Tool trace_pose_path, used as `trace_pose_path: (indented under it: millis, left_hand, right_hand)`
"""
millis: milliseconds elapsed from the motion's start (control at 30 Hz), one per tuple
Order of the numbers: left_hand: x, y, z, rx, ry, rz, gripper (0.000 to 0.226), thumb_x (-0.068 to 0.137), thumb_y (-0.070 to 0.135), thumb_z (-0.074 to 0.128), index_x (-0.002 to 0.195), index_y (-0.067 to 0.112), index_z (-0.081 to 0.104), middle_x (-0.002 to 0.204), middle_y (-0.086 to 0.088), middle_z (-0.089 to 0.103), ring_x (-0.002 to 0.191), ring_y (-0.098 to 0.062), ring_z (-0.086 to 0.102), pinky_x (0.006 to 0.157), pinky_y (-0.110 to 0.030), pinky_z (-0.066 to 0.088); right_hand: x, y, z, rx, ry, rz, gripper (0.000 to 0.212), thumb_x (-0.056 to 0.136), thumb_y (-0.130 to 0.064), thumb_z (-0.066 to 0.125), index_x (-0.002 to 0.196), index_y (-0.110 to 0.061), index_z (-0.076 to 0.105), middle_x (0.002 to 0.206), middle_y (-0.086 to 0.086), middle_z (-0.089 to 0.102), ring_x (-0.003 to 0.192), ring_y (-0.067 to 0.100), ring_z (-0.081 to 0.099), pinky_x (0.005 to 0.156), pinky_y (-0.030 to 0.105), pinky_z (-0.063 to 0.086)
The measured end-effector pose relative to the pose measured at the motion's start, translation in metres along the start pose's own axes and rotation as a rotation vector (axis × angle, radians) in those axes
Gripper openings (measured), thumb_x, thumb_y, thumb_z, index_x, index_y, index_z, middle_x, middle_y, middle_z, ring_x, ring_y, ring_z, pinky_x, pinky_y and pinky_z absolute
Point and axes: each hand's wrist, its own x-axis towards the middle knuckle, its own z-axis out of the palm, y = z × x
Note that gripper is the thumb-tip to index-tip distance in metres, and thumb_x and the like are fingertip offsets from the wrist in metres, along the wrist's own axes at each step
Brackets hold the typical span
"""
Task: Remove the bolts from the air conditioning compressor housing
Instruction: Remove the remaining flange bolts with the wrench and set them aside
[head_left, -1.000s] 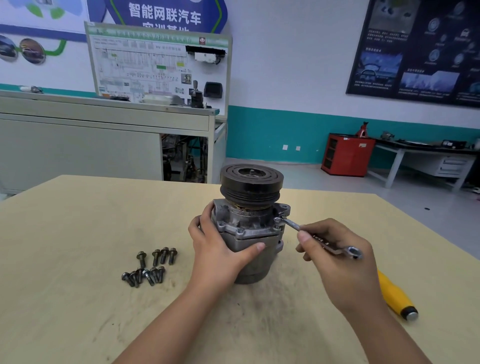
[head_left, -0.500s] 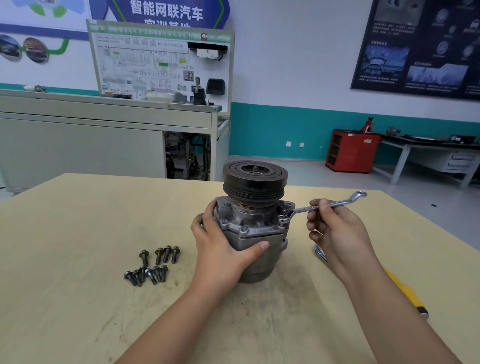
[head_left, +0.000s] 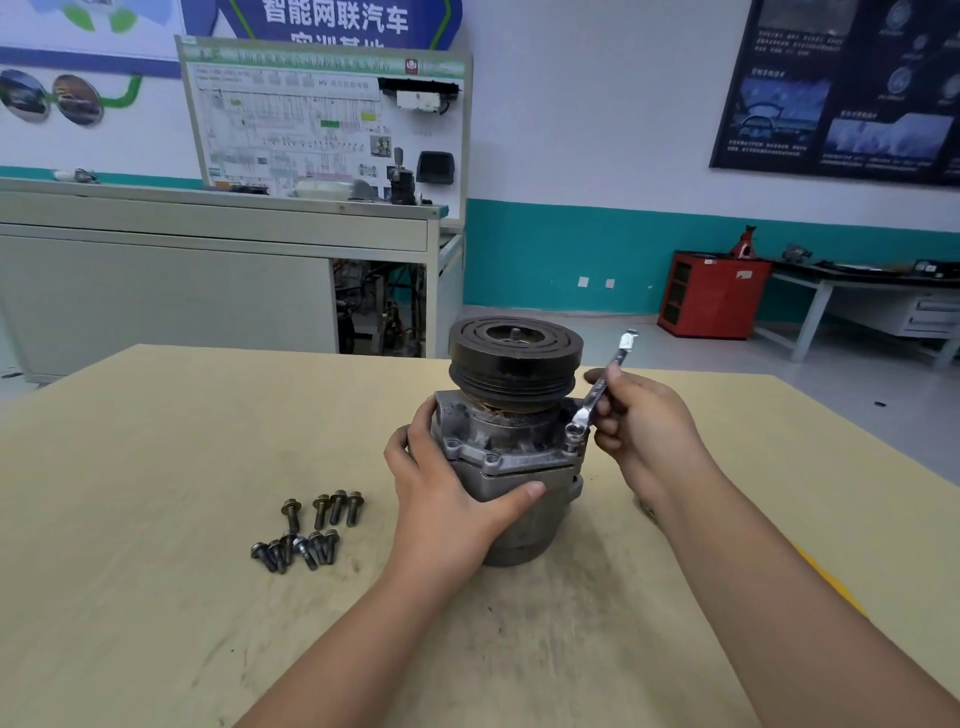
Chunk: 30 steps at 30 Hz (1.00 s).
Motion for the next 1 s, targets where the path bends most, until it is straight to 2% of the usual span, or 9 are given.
trace_pose_path:
  millis: [133, 367, 467, 533, 633, 733, 867, 933, 1000]
  left_hand:
    - [0.000, 0.001, 0.000, -0.007, 0.001, -0.004, 0.117, 0.050, 0.059, 0.077, 0.141, 0.045, 0.005, 0.132, 0.017, 0.011, 0.122, -0.001, 0.022, 0.103, -0.018, 0.021]
    - [0.001, 0.000, 0.000, -0.001, 0.008, -0.010, 0.118, 0.053, 0.052, 0.082, 0.143, 0.039, 0.007, 0.137, 0.009, 0.012, 0.131, -0.011, 0.025, 0.105, -0.019, 0.021]
    - [0.001, 0.001, 0.000, -0.004, 0.010, -0.011, 0.118, 0.053, 0.050, 0.083, 0.144, 0.037, 0.008, 0.138, 0.009, 0.012, 0.132, -0.012, 0.026, 0.105, -0.019, 0.021]
    - [0.001, 0.002, -0.001, -0.013, 0.003, -0.016, 0.119, 0.053, 0.050, 0.084, 0.143, 0.039, 0.007, 0.136, 0.012, 0.011, 0.130, -0.011, 0.026, 0.105, -0.020, 0.022]
    - [0.001, 0.001, -0.001, -0.007, 0.009, -0.010, 0.119, 0.053, 0.050, 0.084, 0.143, 0.039, 0.007, 0.128, 0.016, 0.010, 0.128, -0.008, 0.026, 0.104, -0.020, 0.022]
    - [0.002, 0.001, -0.001, -0.017, 0.016, -0.007, 0.119, 0.052, 0.050, 0.083, 0.143, 0.038, 0.008, 0.128, 0.016, 0.010, 0.125, -0.006, 0.026, 0.104, -0.019, 0.023]
    - [0.001, 0.000, 0.000, -0.017, 0.018, -0.004, 0.119, 0.054, 0.047, 0.085, 0.144, 0.037, 0.008, 0.134, 0.011, 0.011, 0.122, -0.003, 0.024, 0.104, -0.019, 0.022]
    - [0.002, -0.001, 0.000, -0.015, 0.024, 0.001, 0.119, 0.054, 0.046, 0.085, 0.144, 0.036, 0.008, 0.130, 0.014, 0.010, 0.120, -0.002, 0.023, 0.103, -0.018, 0.021]
    - [0.002, -0.002, 0.000, -0.013, 0.027, 0.001, 0.119, 0.054, 0.047, 0.085, 0.144, 0.037, 0.008, 0.126, 0.016, 0.009, 0.119, -0.001, 0.022, 0.103, -0.018, 0.021]
  right_hand:
    - [-0.019, -0.018, -0.006, 0.075, 0.079, -0.176, 0.027, 0.101, -0.019, 0.043, 0.080, -0.011, 0.057, 0.048, -0.005, 0.053, 0.041, 0.005, 0.044, 0.037, 0.015, 0.033]
    - [-0.066, -0.016, -0.016, -0.398, 0.075, -0.524, 0.020, 0.093, -0.014, 0.057, 0.073, -0.017, 0.056, 0.061, 0.001, 0.067, 0.051, 0.012, 0.062, 0.045, 0.017, 0.042]
    - [-0.077, -0.010, -0.014, -0.549, 0.032, -0.621, 0.020, 0.089, -0.012, 0.061, 0.073, -0.024, 0.058, 0.067, -0.004, 0.068, 0.059, 0.007, 0.065, 0.052, 0.014, 0.045]
    - [-0.083, -0.007, -0.013, -0.708, 0.024, -0.696, 0.019, 0.087, -0.015, 0.064, 0.075, -0.028, 0.059, 0.066, -0.007, 0.066, 0.064, 0.005, 0.065, 0.057, 0.018, 0.049]
    - [-0.091, -0.003, -0.010, -0.903, -0.010, -0.858, 0.009, 0.088, -0.015, 0.062, 0.079, -0.013, 0.063, 0.068, -0.002, 0.065, 0.069, 0.011, 0.058, 0.059, 0.021, 0.044]
    - [-0.097, 0.003, -0.007, -1.023, 0.009, -0.967, 0.012, 0.082, -0.012, 0.059, 0.079, -0.002, 0.065, 0.068, 0.006, 0.064, 0.063, 0.017, 0.055, 0.058, 0.030, 0.043]
    - [-0.103, 0.005, -0.004, -1.058, 0.026, -0.971, 0.014, 0.082, -0.011, 0.059, 0.078, 0.000, 0.065, 0.067, 0.009, 0.064, 0.060, 0.031, 0.061, 0.050, 0.042, 0.051]
    - [-0.105, 0.005, -0.004, -1.003, 0.007, -0.914, 0.013, 0.081, -0.014, 0.059, 0.081, -0.002, 0.066, 0.069, 0.004, 0.065, 0.063, 0.024, 0.061, 0.054, 0.038, 0.051]
    - [-0.105, 0.005, -0.007, -0.885, 0.002, -0.810, 0.005, 0.083, -0.015, 0.061, 0.081, -0.014, 0.065, 0.069, -0.005, 0.064, 0.066, 0.011, 0.059, 0.059, 0.028, 0.048]
